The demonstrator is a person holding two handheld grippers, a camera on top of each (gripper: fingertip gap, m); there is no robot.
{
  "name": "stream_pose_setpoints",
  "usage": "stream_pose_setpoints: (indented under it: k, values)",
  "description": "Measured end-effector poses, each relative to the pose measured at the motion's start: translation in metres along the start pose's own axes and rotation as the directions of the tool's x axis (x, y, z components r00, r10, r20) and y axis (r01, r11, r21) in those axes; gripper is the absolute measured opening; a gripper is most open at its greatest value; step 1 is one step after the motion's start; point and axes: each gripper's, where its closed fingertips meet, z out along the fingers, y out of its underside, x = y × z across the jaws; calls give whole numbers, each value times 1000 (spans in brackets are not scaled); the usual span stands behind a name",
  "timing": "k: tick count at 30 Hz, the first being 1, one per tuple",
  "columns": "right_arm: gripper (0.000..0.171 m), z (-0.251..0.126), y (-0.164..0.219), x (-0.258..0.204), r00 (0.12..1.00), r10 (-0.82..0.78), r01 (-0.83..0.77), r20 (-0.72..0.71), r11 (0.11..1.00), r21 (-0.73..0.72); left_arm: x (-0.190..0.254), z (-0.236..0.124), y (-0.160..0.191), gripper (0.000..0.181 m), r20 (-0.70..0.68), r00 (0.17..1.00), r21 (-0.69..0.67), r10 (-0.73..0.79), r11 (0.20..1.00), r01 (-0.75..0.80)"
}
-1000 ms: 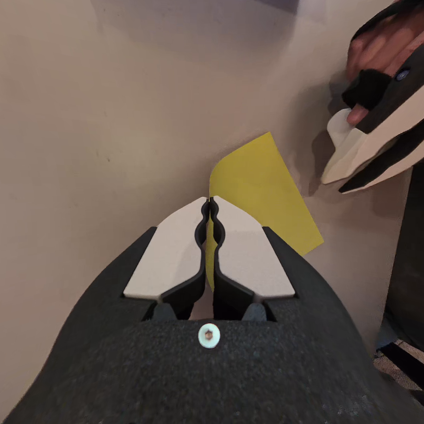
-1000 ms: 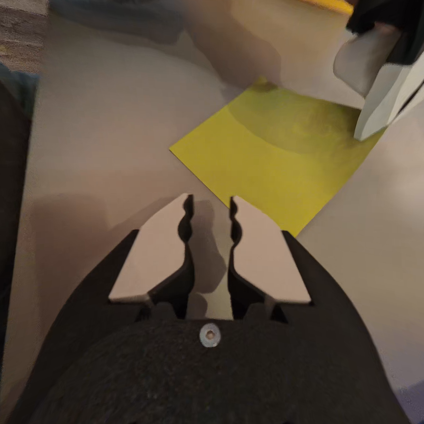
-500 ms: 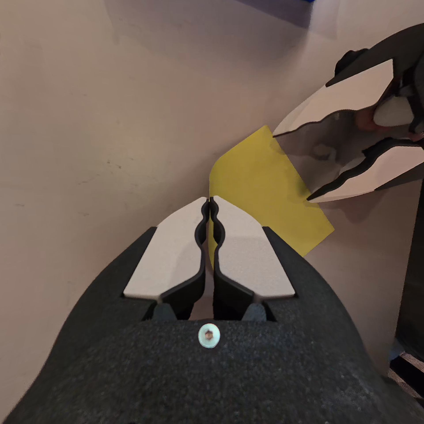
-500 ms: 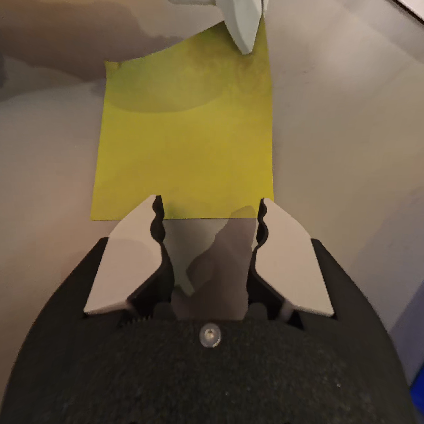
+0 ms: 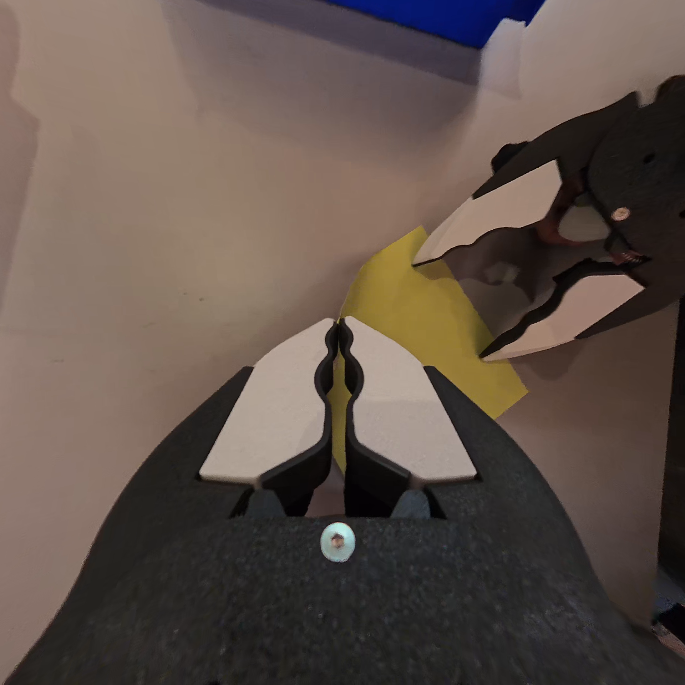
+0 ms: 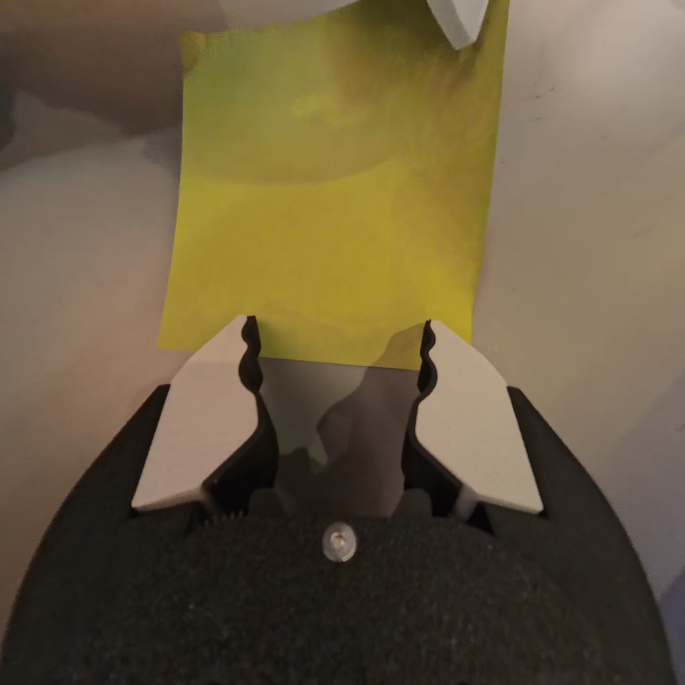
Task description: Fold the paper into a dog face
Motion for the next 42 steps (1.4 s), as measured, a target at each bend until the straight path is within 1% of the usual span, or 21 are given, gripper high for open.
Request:
stream_pose_setpoints:
  k: [1, 3, 5, 10, 14, 20, 27, 33, 37, 42]
  values:
    - [83, 0, 0, 0, 1000, 2, -2, -3, 1000, 0, 5, -4, -3, 0, 7, 1000, 14, 19, 1000, -19]
    - [83, 0, 0, 0, 1000, 3, -3, -5, 1000, 1, 17, -13, -5, 0, 24, 998, 37, 52, 998, -52]
    - [95, 0, 2, 6, 999, 35, -35, -32, 999, -8, 29, -20, -3, 0, 44, 996, 46, 79, 996, -81]
    - [95, 1, 1, 5, 999, 31, -31, -28, 999, -7, 60, -18, 9, 0, 81, 988, 36, 130, 990, -133]
    - [95, 1, 1, 5, 999, 31, -31, -28, 999, -7, 76, -13, 11, 0, 95, 993, 81, 75, 993, -83]
    - [93, 0, 1, 4, 1000, 22, -22, -23, 1000, -10, 89, -6, 20, 0, 111, 994, 125, 15, 992, -29]
    - [94, -3, 4, 6, 997, 43, -44, -59, 999, -18, 106, 5, 37, 0, 125, 992, 137, -29, 990, 11]
    - [93, -3, 5, 4, 997, 56, -57, -52, 998, -8, 120, 11, 37, 0, 119, 986, 203, -117, 975, 91]
    - [93, -3, 5, 3, 998, 47, -48, -42, 999, -8, 126, 20, 43, 0, 144, 976, 199, -160, 971, 130]
    - [92, -4, 5, 0, 999, 39, -40, -35, 999, -7, 127, 27, 53, 0, 183, 966, 170, -181, 974, 150]
